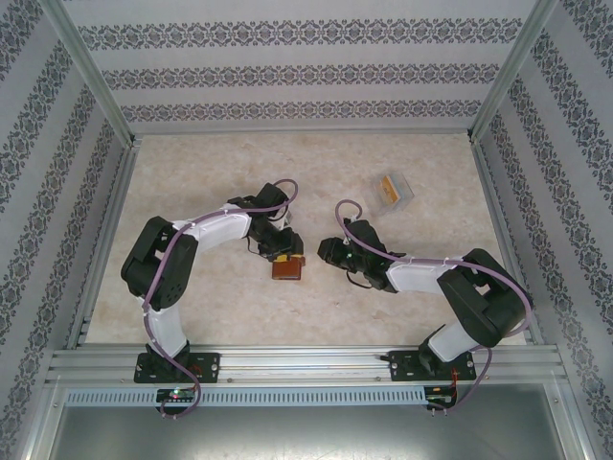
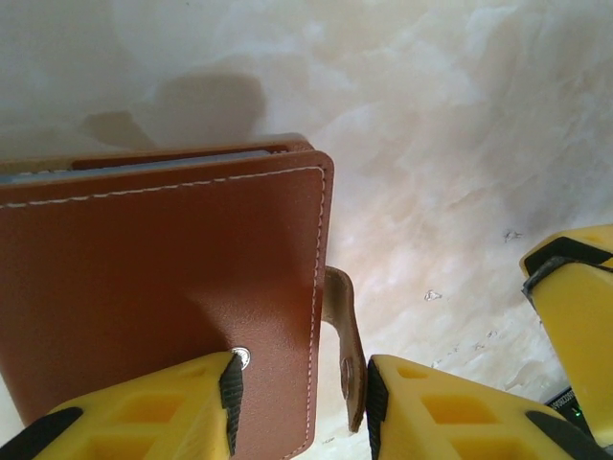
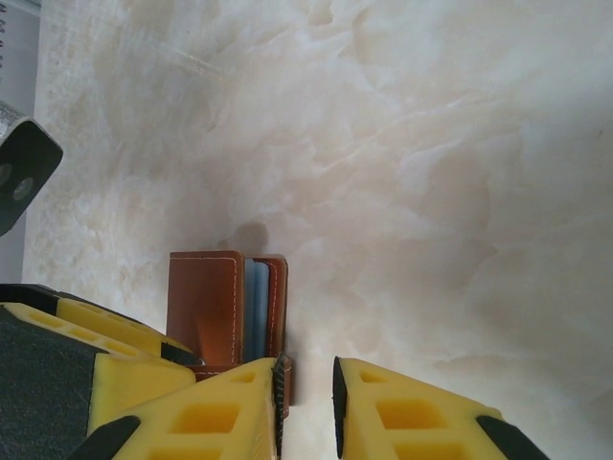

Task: Put the credit cards into the card holder
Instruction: Close the card holder at the center of the table, then move the card holder to the center of the table.

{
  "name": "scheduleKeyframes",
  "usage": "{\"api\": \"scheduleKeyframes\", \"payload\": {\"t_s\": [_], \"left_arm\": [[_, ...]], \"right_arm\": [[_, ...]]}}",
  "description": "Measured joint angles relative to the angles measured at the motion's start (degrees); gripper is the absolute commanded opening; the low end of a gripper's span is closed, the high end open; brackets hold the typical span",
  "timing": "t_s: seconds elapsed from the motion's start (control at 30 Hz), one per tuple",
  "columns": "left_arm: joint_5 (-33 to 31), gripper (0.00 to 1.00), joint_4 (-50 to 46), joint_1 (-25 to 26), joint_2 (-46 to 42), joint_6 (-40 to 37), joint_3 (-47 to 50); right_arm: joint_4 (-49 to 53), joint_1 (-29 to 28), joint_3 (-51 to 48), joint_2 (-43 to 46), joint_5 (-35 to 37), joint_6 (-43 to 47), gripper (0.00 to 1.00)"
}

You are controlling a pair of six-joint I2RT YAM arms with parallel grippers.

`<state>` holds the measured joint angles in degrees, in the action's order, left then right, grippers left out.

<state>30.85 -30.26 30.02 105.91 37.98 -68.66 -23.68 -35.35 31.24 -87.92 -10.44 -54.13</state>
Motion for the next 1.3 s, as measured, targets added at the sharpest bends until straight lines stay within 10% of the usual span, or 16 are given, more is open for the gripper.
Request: {"api": "scheduleKeyframes", "payload": {"t_s": [0.8,1.3], "left_arm": [[-1.0,0.0,0.2,0.0,0.0,-0.3,-1.2],[-0.9,0.0,0.2,0.0,0.0,-0.3,-1.2]], "right_arm": [[-2.3,-1.5,-1.5,0.0,-2.8,0.1,0.26],[-13.2,-7.7,-0.9,-10.6,-10.5,-6.3,0.35]]}}
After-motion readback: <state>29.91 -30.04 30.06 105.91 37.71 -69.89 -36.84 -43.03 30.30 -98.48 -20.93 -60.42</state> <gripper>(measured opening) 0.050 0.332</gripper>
